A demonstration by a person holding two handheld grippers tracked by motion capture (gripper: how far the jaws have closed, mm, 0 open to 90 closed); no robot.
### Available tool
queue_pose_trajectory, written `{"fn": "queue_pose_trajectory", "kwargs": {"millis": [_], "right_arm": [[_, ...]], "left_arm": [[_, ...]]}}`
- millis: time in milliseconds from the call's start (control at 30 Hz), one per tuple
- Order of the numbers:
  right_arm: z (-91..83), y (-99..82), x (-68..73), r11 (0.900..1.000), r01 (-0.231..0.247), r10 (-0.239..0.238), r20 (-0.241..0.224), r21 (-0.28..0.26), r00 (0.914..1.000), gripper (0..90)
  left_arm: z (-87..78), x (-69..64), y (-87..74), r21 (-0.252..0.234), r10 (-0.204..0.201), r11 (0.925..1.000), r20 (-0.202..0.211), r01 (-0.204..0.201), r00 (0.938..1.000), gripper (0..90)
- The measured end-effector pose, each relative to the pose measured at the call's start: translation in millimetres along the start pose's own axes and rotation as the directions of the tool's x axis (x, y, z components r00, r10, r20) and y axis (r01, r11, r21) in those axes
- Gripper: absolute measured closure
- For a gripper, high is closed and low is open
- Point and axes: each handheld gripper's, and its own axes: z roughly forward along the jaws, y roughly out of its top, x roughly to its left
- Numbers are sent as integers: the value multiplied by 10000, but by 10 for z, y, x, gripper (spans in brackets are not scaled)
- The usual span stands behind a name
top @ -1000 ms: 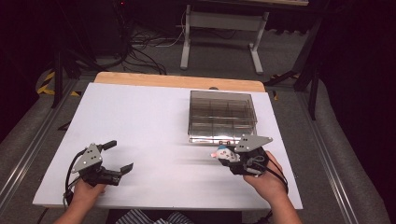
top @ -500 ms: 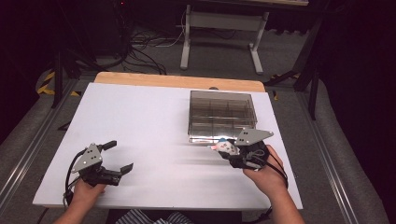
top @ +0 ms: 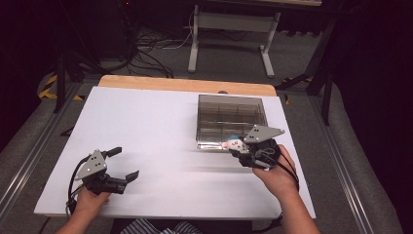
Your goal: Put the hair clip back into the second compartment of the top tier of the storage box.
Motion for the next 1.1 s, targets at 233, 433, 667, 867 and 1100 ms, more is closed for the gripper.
{"fn": "queue_pose_trajectory", "kwargs": {"millis": [233,433,667,867,1100], "right_arm": [[23,38,-58,9999,-128,127,151,52,9998,516],[57,75,-112,9992,-313,302,393,263,9988,516],[101,96,-175,9979,-525,500,622,391,9968,516],[145,95,-230,9958,-728,680,846,548,9941,516],[193,90,-277,9919,-1033,952,1068,733,9897,516]], "left_arm": [[0,-2,-1,12,-59,10000,28,59,10000,0],[0,-2,-1,11,-66,10000,24,66,10000,0],[1,-1,-1,8,-55,10000,16,55,10000,0],[0,0,0,22,-45,10000,18,45,10000,0],[1,-3,0,42,-54,10000,25,54,10000,0]]}}
